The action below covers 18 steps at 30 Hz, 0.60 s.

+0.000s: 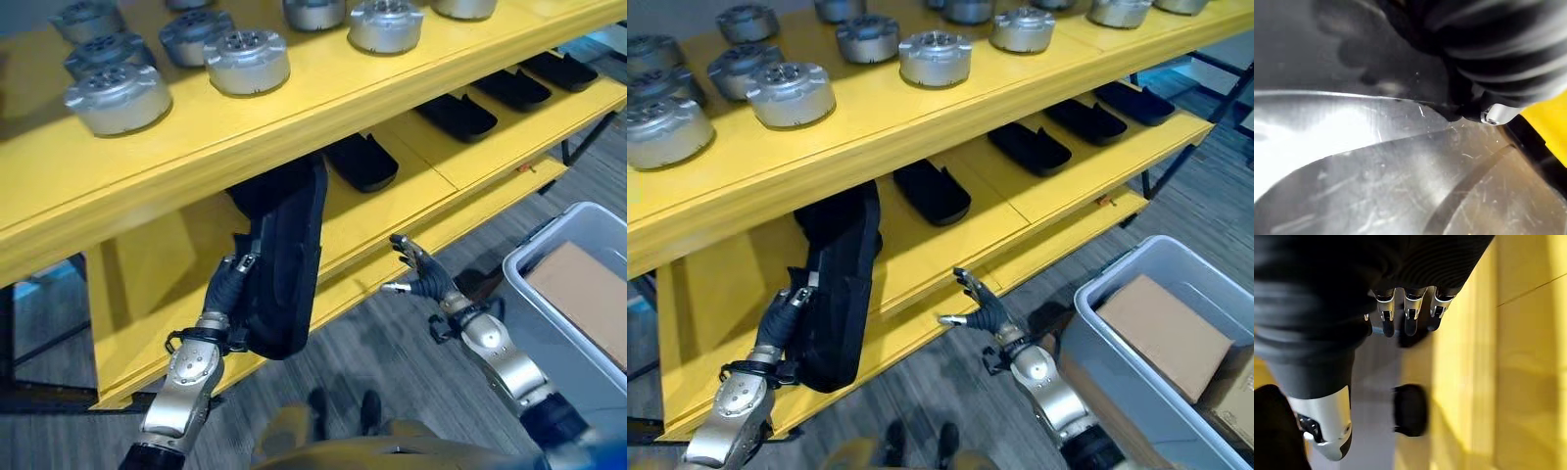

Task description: Move parts from the plastic box to the shelf.

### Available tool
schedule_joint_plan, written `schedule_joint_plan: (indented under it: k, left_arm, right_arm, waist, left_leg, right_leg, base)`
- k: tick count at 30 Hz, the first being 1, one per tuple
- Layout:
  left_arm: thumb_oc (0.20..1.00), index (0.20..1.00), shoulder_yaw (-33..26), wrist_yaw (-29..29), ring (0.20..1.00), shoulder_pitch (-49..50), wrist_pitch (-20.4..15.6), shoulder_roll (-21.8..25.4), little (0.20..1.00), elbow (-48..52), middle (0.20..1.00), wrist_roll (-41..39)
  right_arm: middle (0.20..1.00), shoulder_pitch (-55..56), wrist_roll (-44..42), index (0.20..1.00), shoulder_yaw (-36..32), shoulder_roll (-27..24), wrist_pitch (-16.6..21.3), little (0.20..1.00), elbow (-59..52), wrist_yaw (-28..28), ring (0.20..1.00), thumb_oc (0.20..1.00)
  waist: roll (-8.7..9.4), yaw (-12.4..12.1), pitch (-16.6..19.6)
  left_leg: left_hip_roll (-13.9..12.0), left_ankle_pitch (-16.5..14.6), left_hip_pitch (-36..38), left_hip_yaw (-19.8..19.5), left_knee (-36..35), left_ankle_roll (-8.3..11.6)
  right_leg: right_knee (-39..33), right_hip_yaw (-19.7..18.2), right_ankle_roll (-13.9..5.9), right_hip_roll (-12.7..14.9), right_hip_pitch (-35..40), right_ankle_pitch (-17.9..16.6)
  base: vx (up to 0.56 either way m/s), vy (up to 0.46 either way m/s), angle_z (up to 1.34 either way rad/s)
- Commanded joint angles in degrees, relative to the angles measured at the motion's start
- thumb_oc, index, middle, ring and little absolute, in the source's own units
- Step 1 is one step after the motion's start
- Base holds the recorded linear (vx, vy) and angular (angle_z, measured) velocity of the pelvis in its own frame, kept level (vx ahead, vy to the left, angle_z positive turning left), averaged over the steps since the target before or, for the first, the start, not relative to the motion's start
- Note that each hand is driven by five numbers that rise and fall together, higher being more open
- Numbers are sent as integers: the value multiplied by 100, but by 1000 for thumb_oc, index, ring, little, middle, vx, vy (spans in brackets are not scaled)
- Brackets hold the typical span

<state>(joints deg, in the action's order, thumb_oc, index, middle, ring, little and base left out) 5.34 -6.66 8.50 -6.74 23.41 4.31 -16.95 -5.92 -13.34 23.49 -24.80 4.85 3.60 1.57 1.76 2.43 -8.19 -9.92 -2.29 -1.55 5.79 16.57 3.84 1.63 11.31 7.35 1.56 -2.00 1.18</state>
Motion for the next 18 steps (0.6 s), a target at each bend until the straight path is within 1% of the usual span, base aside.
schedule_joint_plan:
  k: [1, 3, 4, 5, 6, 7, 9, 12, 13, 14, 18]
  left_arm:
    - [200, 200, -92, -167, 200, -265, -402, -10, 200, 193, 200, -313]
    - [200, 200, -48, -189, 200, -361, -395, -31, 200, 142, 200, -324]
    - [200, 200, -50, -205, 200, -397, -395, -29, 200, 143, 200, -349]
    - [200, 200, -47, -198, 200, -408, -388, -35, 200, 135, 200, -368]
    - [200, 200, -67, -178, 200, -387, -399, -41, 200, 179, 200, -388]
    - [200, 200, -67, -178, 200, -380, -395, -41, 200, 185, 200, -388]
    - [200, 200, -66, -165, 200, -364, -387, -51, 200, 192, 200, -368]
    - [200, 200, -72, -139, 200, -360, -390, -21, 200, 209, 200, -334]
    - [200, 200, -71, -140, 200, -358, -389, -18, 200, 211, 200, -334]
    - [200, 200, -57, -177, 200, -408, -382, -17, 200, 184, 200, -284]
    - [200, 200, -22, -277, 200, -562, -364, -28, 200, -15, 200, -179]
  right_arm:
    - [1000, 102, -62, 1000, -95, 81, 257, 1000, -123, 191, 1000, 1000]
    - [1000, 156, -34, 1000, -155, 78, 254, 1000, -73, 229, 1000, 1000]
    - [1000, 162, -21, 1000, -189, 78, 259, 1000, -44, 274, 1000, 1000]
    - [1000, 178, -24, 1000, -220, 73, 263, 1000, -30, 274, 1000, 1000]
    - [1000, 221, -21, 1000, -260, 95, 264, 1000, 2, 281, 1000, 1000]
    - [1000, 225, -21, 1000, -260, 94, 264, 1000, 1, 281, 1000, 1000]
    - [1000, 302, -1, 1000, -292, 136, 273, 1000, 5, 268, 1000, 1000]
    - [1000, 439, 3, 1000, -285, 219, 243, 1000, 41, 186, 1000, 1000]
    - [1000, 441, 3, 1000, -286, 222, 244, 1000, 42, 185, 1000, 1000]
    - [1000, 473, 31, 1000, -248, 255, 216, 1000, 54, 134, 1000, 1000]
    - [1000, 503, 55, 1000, -190, 296, 172, 1000, 107, 69, 1000, 1000]
  waist:
    - [-21, 184, 266]
    - [-129, 203, 286]
    - [-182, 189, 280]
    - [-230, 191, 272]
    - [-306, 181, 309]
    - [-307, 181, 303]
    - [-344, 156, 322]
    - [-329, 85, 356]
    - [-325, 90, 352]
    - [-292, 46, 370]
    - [-225, 20, 384]
  left_leg:
    - [-251, 599, 199, 130, -947, -53]
    - [-329, 834, 200, -27, -1241, 78]
    - [-327, 836, 218, -131, -1300, 128]
    - [-302, 759, 282, -190, -1359, 140]
    - [-211, 587, 371, -202, -1460, 152]
    - [-211, 582, 384, -200, -1462, 150]
    - [-115, 469, 422, -147, -1518, 148]
    - [56, 344, 521, -174, -1643, 107]
    - [61, 347, 529, -179, -1648, 104]
    - [164, 287, 539, -201, -1696, 63]
    - [310, 214, 508, -216, -1717, -19]
  right_leg:
    - [338, -156, -852, 94, -81, 341]
    - [403, -40, -878, 143, -57, 375]
    - [433, -28, -898, 178, -46, 380]
    - [459, -16, -912, 206, -12, 383]
    - [442, -8, -931, 255, 54, 367]
    - [434, -8, -934, 255, 69, 365]
    - [406, 60, -956, 326, 169, 360]
    - [349, 195, -1036, 482, 330, 311]
    - [340, 202, -1040, 486, 342, 308]
    - [316, 268, -1114, 579, 371, 266]
    - [302, 301, -1211, 700, 374, 218]
  base:
    - [44, 93, 66]
    - [60, 121, 83]
    - [57, 136, 77]
    - [68, 197, 44]
    - [56, 142, 9]
    - [48, 172, -7]
    - [46, 151, 4]
    - [60, 195, 23]
    - [75, 236, 26]
    - [50, 170, 23]
    - [49, 139, 17]
